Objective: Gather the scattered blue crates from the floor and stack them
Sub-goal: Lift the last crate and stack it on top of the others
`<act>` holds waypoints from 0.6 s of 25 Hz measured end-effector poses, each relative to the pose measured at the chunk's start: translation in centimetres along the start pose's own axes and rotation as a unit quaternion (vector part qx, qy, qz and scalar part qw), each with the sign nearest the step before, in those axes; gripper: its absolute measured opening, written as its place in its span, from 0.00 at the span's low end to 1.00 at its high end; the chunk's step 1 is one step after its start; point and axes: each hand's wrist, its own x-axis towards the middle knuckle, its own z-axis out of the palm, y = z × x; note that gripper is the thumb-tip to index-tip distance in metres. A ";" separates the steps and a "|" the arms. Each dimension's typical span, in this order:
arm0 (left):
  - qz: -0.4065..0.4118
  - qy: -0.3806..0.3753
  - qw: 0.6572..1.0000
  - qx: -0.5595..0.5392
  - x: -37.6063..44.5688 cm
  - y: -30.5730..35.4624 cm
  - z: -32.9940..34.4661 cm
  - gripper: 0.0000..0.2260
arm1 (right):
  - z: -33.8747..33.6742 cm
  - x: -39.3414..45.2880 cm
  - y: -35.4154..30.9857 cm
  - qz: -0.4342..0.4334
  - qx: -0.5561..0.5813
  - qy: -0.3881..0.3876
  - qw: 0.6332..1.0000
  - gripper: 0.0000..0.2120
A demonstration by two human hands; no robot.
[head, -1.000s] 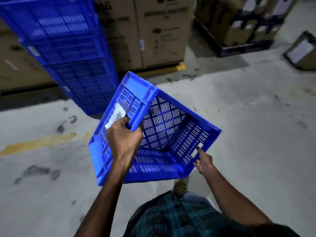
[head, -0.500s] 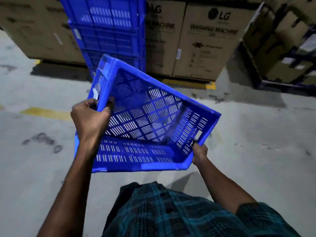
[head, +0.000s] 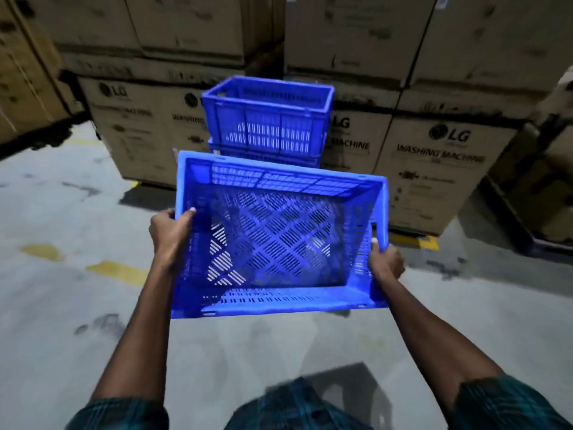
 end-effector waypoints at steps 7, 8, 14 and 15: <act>0.133 -0.097 0.986 0.039 12.9 2.3 -1.3 0.11 | 5.1 2.5 -12.5 -0.040 0.032 0.078 0.996 0.24; 0.151 -0.062 0.985 0.061 14.3 3.1 -0.8 0.12 | 5.5 3.0 -14.2 -0.048 0.042 0.091 0.994 0.24; 0.163 0.061 0.984 0.048 21.4 8.1 4.4 0.12 | 6.3 7.2 -23.5 -0.093 0.053 0.177 0.978 0.21; 0.160 0.066 0.984 0.031 22.9 8.7 5.4 0.12 | 6.3 8.1 -25.0 -0.099 0.061 0.179 0.977 0.21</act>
